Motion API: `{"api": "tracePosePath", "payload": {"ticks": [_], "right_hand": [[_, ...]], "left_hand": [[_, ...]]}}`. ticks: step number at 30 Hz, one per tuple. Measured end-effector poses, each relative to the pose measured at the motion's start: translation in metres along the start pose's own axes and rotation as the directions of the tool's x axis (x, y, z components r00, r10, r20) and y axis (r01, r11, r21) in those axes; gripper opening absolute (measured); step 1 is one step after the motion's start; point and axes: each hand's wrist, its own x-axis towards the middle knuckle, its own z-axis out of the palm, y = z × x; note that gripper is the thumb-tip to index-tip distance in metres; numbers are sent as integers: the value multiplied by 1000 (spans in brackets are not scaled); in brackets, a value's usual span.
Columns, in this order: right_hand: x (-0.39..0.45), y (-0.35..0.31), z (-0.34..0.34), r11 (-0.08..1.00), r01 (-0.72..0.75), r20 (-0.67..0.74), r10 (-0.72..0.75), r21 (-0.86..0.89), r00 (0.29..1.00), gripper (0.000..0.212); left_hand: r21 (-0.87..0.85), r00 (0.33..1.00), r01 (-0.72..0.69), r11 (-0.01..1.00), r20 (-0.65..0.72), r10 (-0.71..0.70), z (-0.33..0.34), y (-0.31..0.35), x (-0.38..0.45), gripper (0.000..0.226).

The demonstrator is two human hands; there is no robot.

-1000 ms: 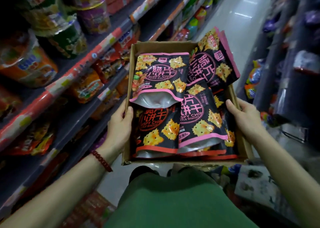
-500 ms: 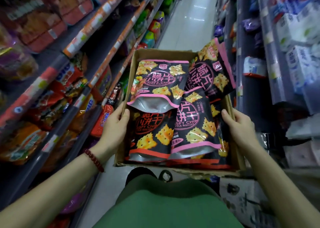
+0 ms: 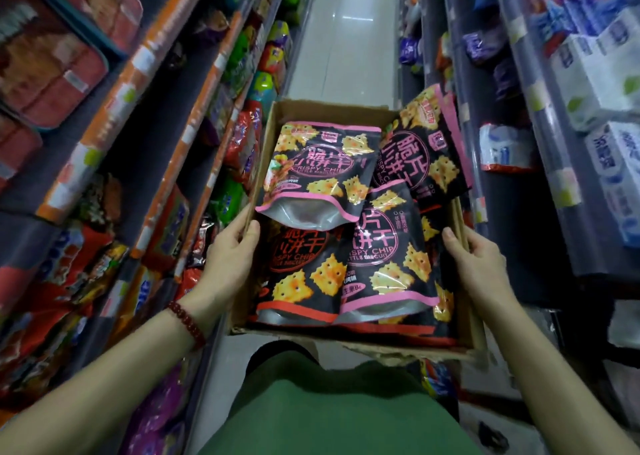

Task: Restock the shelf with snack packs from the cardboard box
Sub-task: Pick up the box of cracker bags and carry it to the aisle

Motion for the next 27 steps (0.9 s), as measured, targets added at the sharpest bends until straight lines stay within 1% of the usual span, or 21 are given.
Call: {"api": "tracePosePath", "payload": {"ticks": [4,7,11,15,18,23,25,27], "right_hand": [[39,-20,19,999,-34,-44,35,16,998,17],[69,-36,30,999,-50,-69,50,1,996,23],[113,-49,41,998,-69,-84,69,6,994,22],[164,-60,48,997,-79,-90,77,-20,993,23],[207,-71,52,995,-92,-78,90,-23,993,19],[293,-90,57,993,-122,-32,122,-6,992,22],[326,-98,56,993,-120,-21,120,-9,993,23],[361,-108,55,994,-107,-9,107,-9,994,20]], "left_hand": [[-25,997,48,999,69,-46,-12,6,65,45],[7,991,43,999,127,-43,-19,16,110,48],[3,988,44,999,146,-44,-20,30,165,47],[0,987,63,998,151,-62,-14,42,217,48],[38,988,60,998,139,-64,-7,50,259,47],[69,994,84,994,59,-88,9,78,330,47],[70,995,88,994,44,-91,14,92,358,47],[58,997,65,996,45,-67,21,108,384,47]]}}
